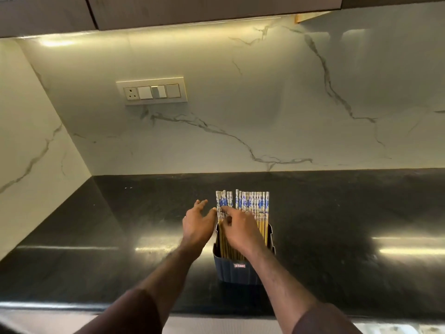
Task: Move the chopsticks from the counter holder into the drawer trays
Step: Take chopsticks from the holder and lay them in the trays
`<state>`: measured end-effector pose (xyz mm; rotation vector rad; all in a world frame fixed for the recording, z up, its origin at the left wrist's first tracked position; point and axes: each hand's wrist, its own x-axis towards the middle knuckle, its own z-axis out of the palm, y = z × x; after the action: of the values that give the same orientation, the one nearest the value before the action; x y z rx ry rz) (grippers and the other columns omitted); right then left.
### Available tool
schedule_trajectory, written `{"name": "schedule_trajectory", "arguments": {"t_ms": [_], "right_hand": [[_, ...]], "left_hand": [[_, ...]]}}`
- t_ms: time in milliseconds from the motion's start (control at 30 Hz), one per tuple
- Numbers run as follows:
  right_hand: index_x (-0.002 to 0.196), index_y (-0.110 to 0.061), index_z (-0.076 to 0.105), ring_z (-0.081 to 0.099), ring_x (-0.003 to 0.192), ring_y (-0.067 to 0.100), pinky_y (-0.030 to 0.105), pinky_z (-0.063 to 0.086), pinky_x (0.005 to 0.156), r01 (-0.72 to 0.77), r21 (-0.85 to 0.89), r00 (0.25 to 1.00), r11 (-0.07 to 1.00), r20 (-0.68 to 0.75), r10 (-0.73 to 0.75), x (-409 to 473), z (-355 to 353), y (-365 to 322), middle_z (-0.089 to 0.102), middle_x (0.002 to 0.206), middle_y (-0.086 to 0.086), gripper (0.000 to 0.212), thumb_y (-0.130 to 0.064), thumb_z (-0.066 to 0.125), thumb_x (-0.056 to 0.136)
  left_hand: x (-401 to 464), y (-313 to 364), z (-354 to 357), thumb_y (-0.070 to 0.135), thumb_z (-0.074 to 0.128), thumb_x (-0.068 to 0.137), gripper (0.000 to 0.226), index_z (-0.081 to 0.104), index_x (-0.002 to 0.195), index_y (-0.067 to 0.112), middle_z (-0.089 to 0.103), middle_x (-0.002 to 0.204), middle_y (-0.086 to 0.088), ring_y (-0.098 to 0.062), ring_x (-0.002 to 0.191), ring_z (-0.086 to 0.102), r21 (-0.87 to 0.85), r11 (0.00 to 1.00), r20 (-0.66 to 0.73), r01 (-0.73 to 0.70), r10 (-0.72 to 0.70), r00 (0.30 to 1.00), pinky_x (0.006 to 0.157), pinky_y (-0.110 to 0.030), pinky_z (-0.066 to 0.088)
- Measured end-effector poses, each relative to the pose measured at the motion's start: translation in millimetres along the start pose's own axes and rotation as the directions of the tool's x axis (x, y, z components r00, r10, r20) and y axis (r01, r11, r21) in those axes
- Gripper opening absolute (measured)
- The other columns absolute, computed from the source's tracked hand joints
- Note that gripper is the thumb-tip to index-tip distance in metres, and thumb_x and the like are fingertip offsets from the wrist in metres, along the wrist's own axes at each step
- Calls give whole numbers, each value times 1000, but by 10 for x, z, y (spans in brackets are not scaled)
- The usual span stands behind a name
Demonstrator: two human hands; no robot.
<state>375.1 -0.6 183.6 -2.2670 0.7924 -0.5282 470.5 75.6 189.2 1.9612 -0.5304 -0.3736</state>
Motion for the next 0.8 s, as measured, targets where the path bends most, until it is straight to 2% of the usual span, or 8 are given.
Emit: {"name": "schedule_trajectory", "arguments": {"t_ms": [133, 200, 267, 367, 467, 633, 800], "right_hand": [[140, -25, 48, 64, 91, 9, 18, 50, 74, -48, 12, 999, 999, -6, 48, 90, 71, 22, 69, 113, 1, 43, -26, 55, 98], [139, -26, 49, 66, 95, 11, 24, 55, 81, -60, 15, 998, 998, -28, 60, 104, 75, 33, 70, 112, 0, 42, -27, 55, 97], [138, -26, 50, 66, 96, 11, 26, 56, 84, -68, 9, 997, 998, -46, 68, 104, 92, 30, 70, 112, -1, 42, -28, 55, 97], [136, -26, 51, 65, 95, 9, 24, 55, 83, -92, 17, 994, 996, -65, 93, 82, 112, 41, 69, 111, -3, 40, -28, 56, 96], [135, -26, 51, 63, 91, 5, 21, 53, 81, -104, 28, 992, 994, -66, 106, 71, 131, 33, 69, 111, -5, 40, -28, 57, 96], [136, -26, 52, 64, 96, 5, 18, 51, 80, -120, 26, 990, 992, -71, 122, 72, 148, 8, 68, 113, -5, 41, -28, 57, 96], [129, -24, 58, 64, 92, 6, 28, 57, 81, -129, 100, 989, 987, -65, 136, 53, 94, -82, 68, 106, -4, 35, -27, 60, 94]], "left_hand": [[260, 4, 40, 25, 64, 90, 43, 57, 132, 17, 60, 133, 0, -14, 120, 56, -100, 994, 70, 50, -43, 997, 97, -29, 47], [328, 4, 69, 21, 63, 91, 22, 71, 111, 24, 71, 114, 8, 0, 99, 65, -166, 985, 110, 43, -24, 994, 80, -17, 50], [371, 5, 80, 16, 62, 91, 18, 74, 92, 29, 75, 91, 13, 5, 81, 68, -222, 974, 159, 46, -10, 987, 70, -12, 51], [408, -12, 101, 14, 64, 90, 18, 74, 85, 28, 76, 87, 8, -1, 83, 70, -262, 963, 199, 58, -5, 980, 71, -17, 52], [447, -29, 110, 14, 70, 86, 10, 74, 87, 22, 76, 86, 4, -6, 85, 71, -286, 956, 189, 62, -7, 982, 70, -18, 52], [457, -47, 69, 8, 75, 81, 12, 75, 92, 13, 77, 85, -1, -13, 85, 73, -305, 951, 221, 57, 13, 975, 79, -28, 58], [417, 18, -47, 6, 71, 83, 12, 75, 91, 15, 77, 84, -2, -17, 87, 73, -367, 930, 247, 20, 76, 966, 81, -34, 59]]}}
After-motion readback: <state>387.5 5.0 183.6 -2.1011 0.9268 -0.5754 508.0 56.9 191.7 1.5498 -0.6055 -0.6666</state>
